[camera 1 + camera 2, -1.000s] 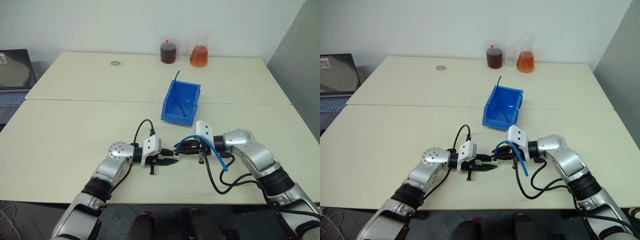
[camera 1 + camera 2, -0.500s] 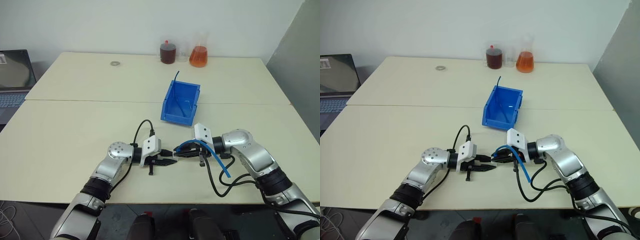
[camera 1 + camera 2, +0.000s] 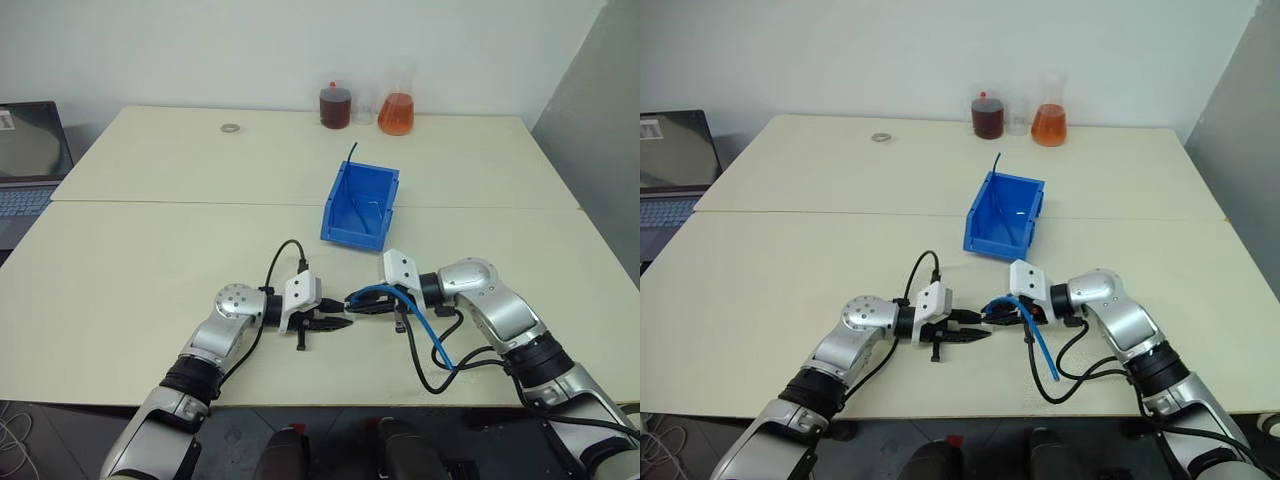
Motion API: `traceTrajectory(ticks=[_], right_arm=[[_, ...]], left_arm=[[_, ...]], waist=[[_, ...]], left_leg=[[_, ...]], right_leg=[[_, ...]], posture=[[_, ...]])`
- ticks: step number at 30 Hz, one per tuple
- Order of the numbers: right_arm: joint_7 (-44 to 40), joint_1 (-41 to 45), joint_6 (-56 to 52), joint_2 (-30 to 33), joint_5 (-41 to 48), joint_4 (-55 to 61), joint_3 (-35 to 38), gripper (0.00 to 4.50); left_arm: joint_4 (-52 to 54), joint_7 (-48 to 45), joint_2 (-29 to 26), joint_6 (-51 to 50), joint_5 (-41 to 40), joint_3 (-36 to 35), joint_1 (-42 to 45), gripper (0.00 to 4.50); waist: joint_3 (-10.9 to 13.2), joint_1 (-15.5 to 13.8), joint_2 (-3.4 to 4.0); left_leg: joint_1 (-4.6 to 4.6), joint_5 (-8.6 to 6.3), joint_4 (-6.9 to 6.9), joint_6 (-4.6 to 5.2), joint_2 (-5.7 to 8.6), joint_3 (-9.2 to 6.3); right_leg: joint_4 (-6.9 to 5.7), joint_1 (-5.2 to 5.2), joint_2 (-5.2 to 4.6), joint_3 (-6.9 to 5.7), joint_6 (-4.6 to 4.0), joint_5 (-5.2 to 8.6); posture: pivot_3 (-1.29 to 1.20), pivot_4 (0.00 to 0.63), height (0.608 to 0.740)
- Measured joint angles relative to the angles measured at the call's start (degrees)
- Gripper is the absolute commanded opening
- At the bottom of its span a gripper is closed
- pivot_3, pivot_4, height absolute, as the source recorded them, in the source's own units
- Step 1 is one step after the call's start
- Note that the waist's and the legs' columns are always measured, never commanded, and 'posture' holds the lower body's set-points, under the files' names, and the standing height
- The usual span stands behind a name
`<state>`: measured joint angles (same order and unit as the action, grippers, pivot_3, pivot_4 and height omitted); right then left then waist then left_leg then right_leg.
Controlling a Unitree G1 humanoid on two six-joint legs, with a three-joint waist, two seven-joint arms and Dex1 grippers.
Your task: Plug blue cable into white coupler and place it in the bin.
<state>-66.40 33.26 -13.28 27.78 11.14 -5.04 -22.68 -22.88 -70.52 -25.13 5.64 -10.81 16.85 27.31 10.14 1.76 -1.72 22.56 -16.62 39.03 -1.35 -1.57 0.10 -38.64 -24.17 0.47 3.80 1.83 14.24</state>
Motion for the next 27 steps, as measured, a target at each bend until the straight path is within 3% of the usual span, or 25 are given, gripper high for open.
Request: traceTrajectory(ticks=[15,24,25,27], right_arm=[[-1.5,0.9,0.2,-0.4,-3.0,-0.6,-2.0,0.18],[-3.2,2.4,0.2,-2.4,-3.1,-4.8,-2.0,0.18],[-3.4,2.6,0.1,-2.8,-3.1,-5.5,-1.7,0.18],[-3.4,2.7,-0.3,-3.3,-3.1,-5.8,-1.2,0.18]], left_arm=[[0.6,-0.1,-0.1,-0.1,0.3,-0.3,-0.8,0.77],[0.6,0.4,-0.6,-0.3,0.6,-0.6,-1.2,0.77],[0.6,0.5,-0.6,-0.4,0.6,-0.7,-1.3,1.48],[2.2,0.6,-0.5,-0.8,-0.1,-1.4,-1.6,1.9]], waist=[[-0.1,0.0,-0.01],[-0.1,0.2,-0.01],[-0.1,0.2,0.0],[-0.2,0.2,0.0]], left_leg=[[-0.22,0.0,0.0,0.0,0.02,0.03],[-0.81,0.0,-0.03,0.0,0.0,0.05],[-0.85,0.0,-0.04,0.0,-0.02,0.04],[-0.91,0.0,-0.04,0.0,-0.05,0.0]], right_leg=[[-0.19,0.09,0.04,0.03,-0.05,0.04],[-0.23,0.51,0.28,0.08,-0.21,0.14],[-0.24,0.55,0.3,0.07,-0.24,0.16],[-0.27,0.62,0.33,0.02,-0.3,0.2]], posture=[[0.0,0.15,0.74],[0.0,0.15,0.74],[0.0,0.15,0.74],[0.0,0.15,0.74]])
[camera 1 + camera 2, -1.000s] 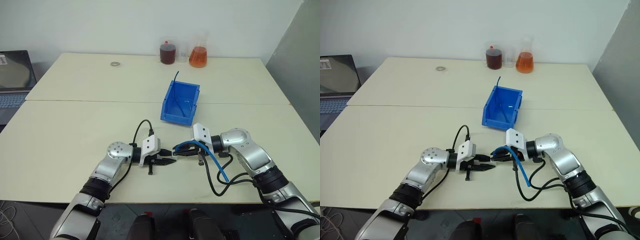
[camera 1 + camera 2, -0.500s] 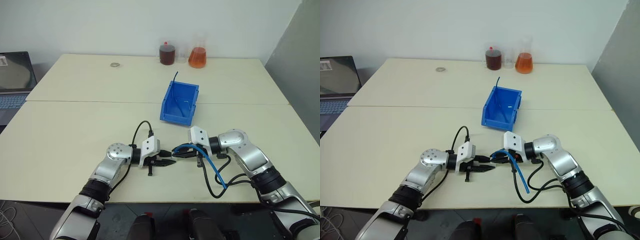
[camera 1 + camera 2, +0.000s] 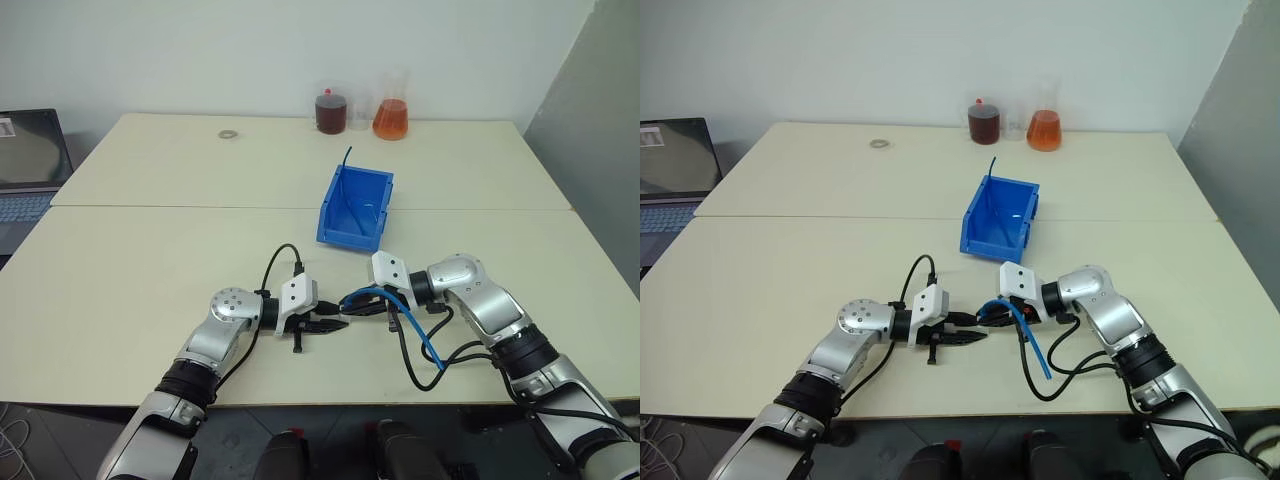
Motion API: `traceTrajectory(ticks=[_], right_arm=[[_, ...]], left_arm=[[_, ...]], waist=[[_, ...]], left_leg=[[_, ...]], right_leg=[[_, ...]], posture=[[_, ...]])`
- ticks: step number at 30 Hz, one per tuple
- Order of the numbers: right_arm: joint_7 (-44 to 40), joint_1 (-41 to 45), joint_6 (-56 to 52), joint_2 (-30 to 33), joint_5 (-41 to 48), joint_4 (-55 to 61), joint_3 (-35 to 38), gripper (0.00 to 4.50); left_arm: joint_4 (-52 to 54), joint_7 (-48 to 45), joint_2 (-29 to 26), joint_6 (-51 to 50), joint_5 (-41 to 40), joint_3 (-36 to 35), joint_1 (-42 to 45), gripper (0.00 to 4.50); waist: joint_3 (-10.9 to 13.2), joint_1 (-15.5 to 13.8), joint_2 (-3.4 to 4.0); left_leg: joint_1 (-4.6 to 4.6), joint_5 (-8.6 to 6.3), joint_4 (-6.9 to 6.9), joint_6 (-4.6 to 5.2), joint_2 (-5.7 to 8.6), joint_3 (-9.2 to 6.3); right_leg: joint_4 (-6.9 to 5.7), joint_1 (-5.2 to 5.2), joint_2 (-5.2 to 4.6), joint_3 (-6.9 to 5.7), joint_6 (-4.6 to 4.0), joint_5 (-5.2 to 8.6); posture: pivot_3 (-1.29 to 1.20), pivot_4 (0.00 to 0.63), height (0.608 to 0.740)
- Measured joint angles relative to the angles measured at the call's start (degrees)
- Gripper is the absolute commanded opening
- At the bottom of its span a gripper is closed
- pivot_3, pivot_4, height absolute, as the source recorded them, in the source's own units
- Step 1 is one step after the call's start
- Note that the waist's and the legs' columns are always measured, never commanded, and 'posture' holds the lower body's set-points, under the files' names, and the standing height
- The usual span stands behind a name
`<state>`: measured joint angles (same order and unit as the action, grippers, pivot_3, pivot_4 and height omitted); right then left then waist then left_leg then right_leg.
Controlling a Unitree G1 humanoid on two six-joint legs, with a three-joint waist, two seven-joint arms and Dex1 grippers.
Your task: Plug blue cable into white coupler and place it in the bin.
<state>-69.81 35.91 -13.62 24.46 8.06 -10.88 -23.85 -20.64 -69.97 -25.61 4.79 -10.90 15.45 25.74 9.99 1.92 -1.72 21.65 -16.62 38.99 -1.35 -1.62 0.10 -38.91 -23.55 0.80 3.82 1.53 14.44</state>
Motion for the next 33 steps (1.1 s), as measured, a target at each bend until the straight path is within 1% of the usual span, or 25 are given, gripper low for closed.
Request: traceTrajectory(ticks=[2,5,7,8,9,10,11,12,14,15,16,18,19,20,21,22,24,25,29,30,33], right_arm=[[0.0,0.0,-1.2,0.0,0.2,0.0,0.3,0.18],[0.3,-0.7,-4.7,0.2,0.8,1.4,1.6,0.18],[2.0,-1.3,-12.6,0.4,3.8,4.7,3.9,0.18],[4.3,-1.2,-21.9,-0.2,7.9,7.7,6.8,0.18],[5.9,-0.7,-27.4,-0.6,10.7,9.7,9.4,0.18],[7.3,0.3,-31.5,-1.0,12.8,11.2,11.5,0.18],[9.8,2.8,-37.4,-2.1,15.8,12.2,14.8,0.18],[12.5,6.1,-42.1,-3.5,18.0,12.0,17.8,0.18],[16.6,12.6,-47.4,-5.0,20.2,10.4,22.4,0.18],[19.4,17.7,-49.4,-6.1,20.3,6.7,24.7,0.18],[22.5,23.1,-49.7,-6.5,20.0,1.5,26.6,0.18],[24.9,27.8,-48.6,-6.7,19.1,-5.5,27.5,0.18],[25.5,30.3,-46.5,-7.0,17.2,-12.3,26.7,0.18],[25.5,31.1,-45.4,-7.1,16.6,-15.2,26.3,0.18],[26.2,33.8,-41.4,-8.0,14.2,-23.8,25.2,0.53],[27.0,35.4,-38.3,-8.6,12.1,-29.9,24.4,0.88],[28.7,37.8,-32.9,-9.8,9.5,-38.6,24.0,1.18],[29.2,39.5,-29.9,-10.3,8.3,-43.6,23.9,1.46],[32.0,44.2,-19.7,-11.2,5.7,-55.1,24.9,2.31],[32.6,44.9,-18.7,-11.3,5.5,-56.1,25.1,2.51],[33.8,47.6,-15.2,-11.2,4.4,-59.1,26.7,3.24]], left_arm=[[2.0,0.2,0.0,-1.0,-0.6,-0.7,0.0,2.41],[5.5,0.8,-0.7,-4.3,-2.2,-2.4,-0.4,3.02],[10.8,2.7,-1.9,-9.4,-4.4,-4.6,-1.5,3.37],[16.3,4.4,-3.6,-14.3,-6.6,-6.6,-2.9,3.62],[19.2,5.2,-4.7,-17.1,-7.7,-7.8,-3.5,3.92],[21.5,5.8,-5.5,-19.2,-8.7,-8.9,-4.1,4.11],[25.0,7.0,-6.5,-22.3,-10.0,-10.1,-5.1,4.36],[28.0,8.5,-7.1,-24.9,-11.3,-11.3,-6.3,4.44],[32.2,11.0,-7.3,-28.0,-12.3,-12.3,-7.2,4.44],[34.6,13.5,-7.3,-30.4,-13.1,-13.6,-7.7,4.44],[36.8,16.6,-7.2,-33.0,-13.8,-14.8,-7.3,4.44],[38.7,20.4,-6.8,-35.7,-14.2,-17.0,-6.5,4.44],[38.9,23.3,-6.3,-37.7,-14.2,-18.0,-5.6,4.44],[39.0,24.5,-6.0,-38.5,-14.2,-18.4,-5.3,4.44],[39.1,27.3,-5.0,-40.0,-14.2,-19.0,-5.1,4.48],[39.1,29.2,-3.9,-40.9,-14.2,-19.2,-5.0,4.5],[39.1,31.1,-3.1,-42.1,-14.2,-19.2,-5.1,4.5],[39.1,31.8,-2.9,-42.6,-14.2,-19.2,-5.1,4.5],[40.0,34.1,-2.0,-44.4,-14.4,-19.1,-5.4,4.5],[40.4,34.5,-1.8,-44.5,-14.6,-19.1,-5.5,4.5],[41.7,35.9,-0.8,-45.5,-15.7,-19.2,-6.1,4.5]], waist=[[-0.1,0.0,0.04],[-0.1,0.0,0.05],[0.0,0.0,0.05],[0.0,0.0,0.07],[0.0,0.1,0.09],[0.0,0.2,0.1],[0.0,0.3,0.12],[0.0,0.5,0.14],[0.1,0.7,0.17],[0.1,0.8,0.16],[0.1,0.9,0.16],[0.0,0.6,0.1],[0.0,0.5,0.1],[0.0,0.5,0.09],[0.0,0.7,0.09],[0.0,0.8,0.08],[0.1,1.0,0.06],[0.1,1.1,0.06],[0.1,1.2,0.07],[0.1,1.2,0.07],[0.1,1.2,0.07]], left_leg=[[-0.12,0.0,0.0,0.0,0.0,0.0],[-0.21,0.0,0.0,0.0,0.0,0.0],[-0.13,0.0,0.0,0.0,-0.1,-0.06],[0.08,0.0,0.0,0.0,-0.2,-0.09],[0.21,0.01,0.0,-0.01,-0.24,-0.08],[0.27,0.01,0.0,-0.02,-0.22,-0.07],[0.29,0.01,-0.01,-0.02,-0.22,-0.07],[0.31,0.01,-0.02,-0.02,-0.21,-0.07],[0.41,0.01,-0.05,-0.03,-0.16,-0.09],[0.41,0.01,-0.04,-0.03,-0.17,-0.08],[0.41,0.01,-0.06,-0.03,-0.1,-0.08],[0.38,0.01,-0.1,-0.02,-0.05,-0.08],[0.4,0.01,-0.11,-0.02,0.02,-0.02],[0.42,0.01,-0.12,-0.02,0.03,0.01],[0.43,0.01,-0.12,-0.02,0.04,0.12],[0.52,0.01,-0.15,-0.02,0.04,0.17],[0.76,0.01,-0.13,-0.02,-0.03,0.14],[0.89,0.01,-0.13,-0.03,-0.01,0.16],[1.4,0.03,-0.16,-0.07,-0.04,0.18],[1.43,0.03,-0.16,-0.07,-0.04,0.2],[1.43,0.03,-0.17,-0.07,0.0,0.2]], right_leg=[[-0.01,0.12,0.0,0.01,0.0,0.01],[-0.01,0.22,-0.01,0.03,0.23,0.17],[-0.03,0.15,-0.05,0.03,0.21,0.16],[-0.07,-0.07,-0.09,0.05,0.15,0.12],[-0.12,-0.21,-0.12,0.07,-0.02,0.02],[-0.13,-0.29,-0.13,0.08,-0.03,0.01],[-0.12,-0.31,-0.14,0.07,-0.03,0.01],[-0.13,-0.34,-0.15,0.08,-0.03,0.01],[-0.14,-0.47,-0.19,0.04,-0.03,0.01],[-0.13,-0.47,-0.19,0.04,-0.03,0.01],[-0.11,-0.46,-0.18,0.02,-0.03,0.01],[-0.03,-0.41,-0.17,-0.04,-0.03,0.01],[-0.01,-0.41,-0.17,0.0,-0.03,0.01],[0.01,-0.42,-0.18,0.02,-0.03,0.01],[0.02,-0.46,-0.2,0.13,-0.03,0.01],[0.03,-0.53,-0.22,0.18,-0.02,0.01],[0.03,-0.71,-0.26,0.16,-0.03,0.0],[-0.01,-0.87,-0.29,0.17,-0.03,0.0],[-0.06,-1.44,-0.52,0.15,-0.04,-0.01],[-0.06,-1.49,-0.71,0.16,-0.04,-0.01],[-0.06,-1.49,-0.8,0.13,-0.04,-0.01]], posture=[[0.0,0.15,0.74],[0.0,0.15,0.74],[0.0,0.15,0.74],[0.0,0.15,0.74],[0.0,0.15,0.74],[0.0,0.15,0.74],[0.0,0.15,0.74],[0.0,0.15,0.74],[0.0,0.15,0.74],[0.0,0.15,0.74],[0.0,0.15,0.74],[0.0,0.15,0.74],[0.0,0.15,0.74],[0.0,0.15,0.74],[0.0,0.15,0.74],[0.0,0.15,0.74],[0.0,0.15,0.74],[0.0,0.15,0.74],[0.0,0.15,0.74],[0.0,0.15,0.74],[0.0,0.15,0.74]])
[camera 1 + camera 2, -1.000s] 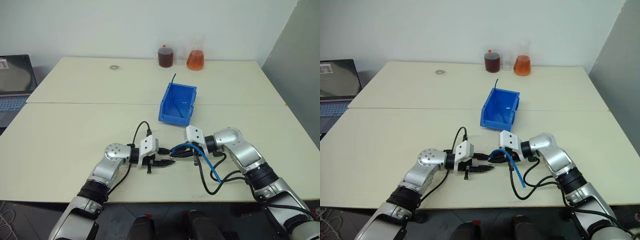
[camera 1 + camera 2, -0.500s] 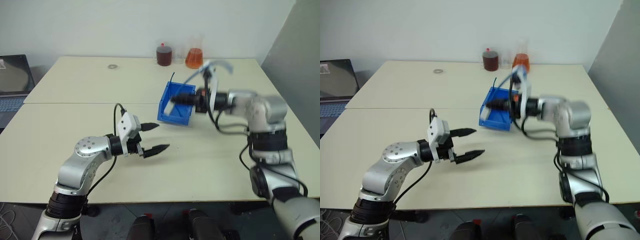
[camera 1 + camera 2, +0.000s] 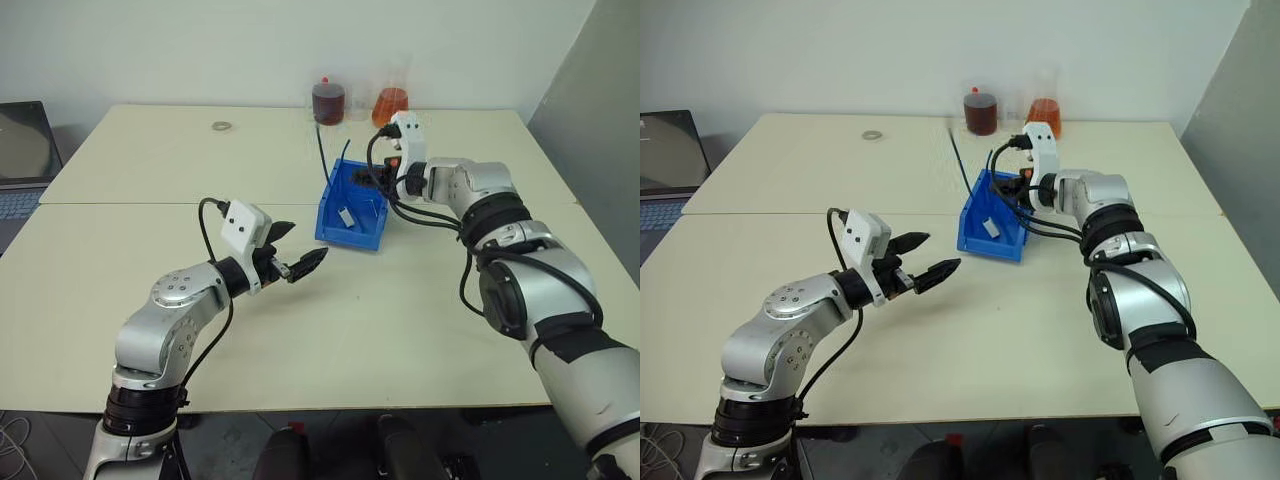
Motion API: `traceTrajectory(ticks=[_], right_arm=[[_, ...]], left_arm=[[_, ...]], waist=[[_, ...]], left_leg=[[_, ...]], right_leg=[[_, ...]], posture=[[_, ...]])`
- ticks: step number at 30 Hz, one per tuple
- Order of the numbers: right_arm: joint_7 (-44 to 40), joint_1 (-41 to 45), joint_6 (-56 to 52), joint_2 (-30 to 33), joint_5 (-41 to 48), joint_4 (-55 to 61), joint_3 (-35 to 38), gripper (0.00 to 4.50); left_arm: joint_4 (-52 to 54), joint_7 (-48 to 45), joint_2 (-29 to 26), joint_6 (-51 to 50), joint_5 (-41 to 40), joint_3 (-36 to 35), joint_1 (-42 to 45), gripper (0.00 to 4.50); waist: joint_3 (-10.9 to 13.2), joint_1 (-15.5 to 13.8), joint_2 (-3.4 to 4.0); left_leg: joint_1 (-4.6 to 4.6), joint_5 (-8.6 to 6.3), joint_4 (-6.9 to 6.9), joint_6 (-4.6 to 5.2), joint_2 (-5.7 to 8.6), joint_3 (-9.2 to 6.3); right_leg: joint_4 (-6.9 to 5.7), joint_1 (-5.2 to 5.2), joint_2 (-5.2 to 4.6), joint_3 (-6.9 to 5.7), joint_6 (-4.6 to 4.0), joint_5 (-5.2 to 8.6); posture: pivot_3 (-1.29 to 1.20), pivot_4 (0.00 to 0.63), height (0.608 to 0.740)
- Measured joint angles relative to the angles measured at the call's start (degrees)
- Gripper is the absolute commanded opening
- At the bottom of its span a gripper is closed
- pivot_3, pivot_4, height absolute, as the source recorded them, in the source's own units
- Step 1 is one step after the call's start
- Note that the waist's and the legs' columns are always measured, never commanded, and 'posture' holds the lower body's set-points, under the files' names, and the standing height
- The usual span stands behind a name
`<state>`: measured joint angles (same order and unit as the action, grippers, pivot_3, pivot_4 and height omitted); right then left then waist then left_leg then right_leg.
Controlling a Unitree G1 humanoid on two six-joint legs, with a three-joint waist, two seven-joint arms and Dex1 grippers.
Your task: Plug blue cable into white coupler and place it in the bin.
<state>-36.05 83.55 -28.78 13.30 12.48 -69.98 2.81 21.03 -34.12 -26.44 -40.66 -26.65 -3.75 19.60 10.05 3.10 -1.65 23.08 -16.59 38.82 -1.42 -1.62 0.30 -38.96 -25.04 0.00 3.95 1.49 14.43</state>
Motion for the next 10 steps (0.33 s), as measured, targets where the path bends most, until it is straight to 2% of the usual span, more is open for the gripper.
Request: traceTrajectory(ticks=[4,6,10], right_arm=[[4.4,1.7,4.0,0.3,0.0,-1.3,3.2,4.02],[8.4,2.3,5.8,1.4,0.6,-1.9,6.4,4.02],[7.2,1.7,6.1,4.5,0.4,0.7,7.1,4.02]], left_arm=[[0.6,2.4,0.3,-0.2,0.6,0.1,-0.4,4.5],[0.6,4.4,0.4,-0.4,2.0,0.7,-0.4,4.5],[0.4,6.5,1.2,-1.3,2.4,0.8,-0.4,4.5]], waist=[[0.0,0.0,0.0],[0.0,-0.1,0.0],[0.0,-0.2,0.0]], left_leg=[[-0.03,0.0,0.01,0.0,0.04,-0.06],[-0.03,0.0,0.01,0.0,0.07,-0.06],[-0.02,0.0,0.0,0.01,0.11,-0.03]], right_leg=[[-0.03,0.04,0.01,-0.04,0.0,0.0],[-0.03,0.06,0.02,-0.04,0.0,0.0],[0.02,0.07,0.05,-0.02,0.01,0.0]], posture=[[0.0,0.15,0.74],[0.0,0.15,0.74],[0.0,0.15,0.74]])
